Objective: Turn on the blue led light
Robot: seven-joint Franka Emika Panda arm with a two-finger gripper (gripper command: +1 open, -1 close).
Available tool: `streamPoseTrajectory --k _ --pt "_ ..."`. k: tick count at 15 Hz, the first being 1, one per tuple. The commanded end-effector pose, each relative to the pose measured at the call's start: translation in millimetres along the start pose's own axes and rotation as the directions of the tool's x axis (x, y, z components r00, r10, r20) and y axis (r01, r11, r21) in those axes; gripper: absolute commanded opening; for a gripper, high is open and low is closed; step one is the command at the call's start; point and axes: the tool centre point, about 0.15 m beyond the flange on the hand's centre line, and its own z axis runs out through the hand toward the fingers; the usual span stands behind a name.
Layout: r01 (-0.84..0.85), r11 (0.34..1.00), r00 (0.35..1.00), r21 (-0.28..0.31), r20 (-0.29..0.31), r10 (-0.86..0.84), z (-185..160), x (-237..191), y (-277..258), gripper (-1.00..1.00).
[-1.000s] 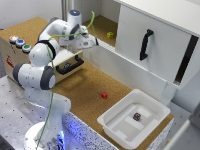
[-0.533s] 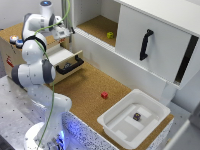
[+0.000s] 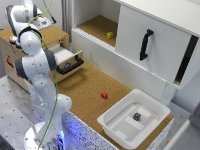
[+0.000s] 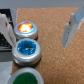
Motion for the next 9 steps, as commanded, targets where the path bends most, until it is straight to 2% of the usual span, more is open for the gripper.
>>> streamPoseTrajectory --k 1,9 --pt "0.007 0.999 0.985 -0.031 0.173 -0.002 0.2 44.3 3.6 -1.0" --pt "0.014 1.0 0.986 -0.007 0.165 -0.013 5.0 39.8 -6.2 -1.0"
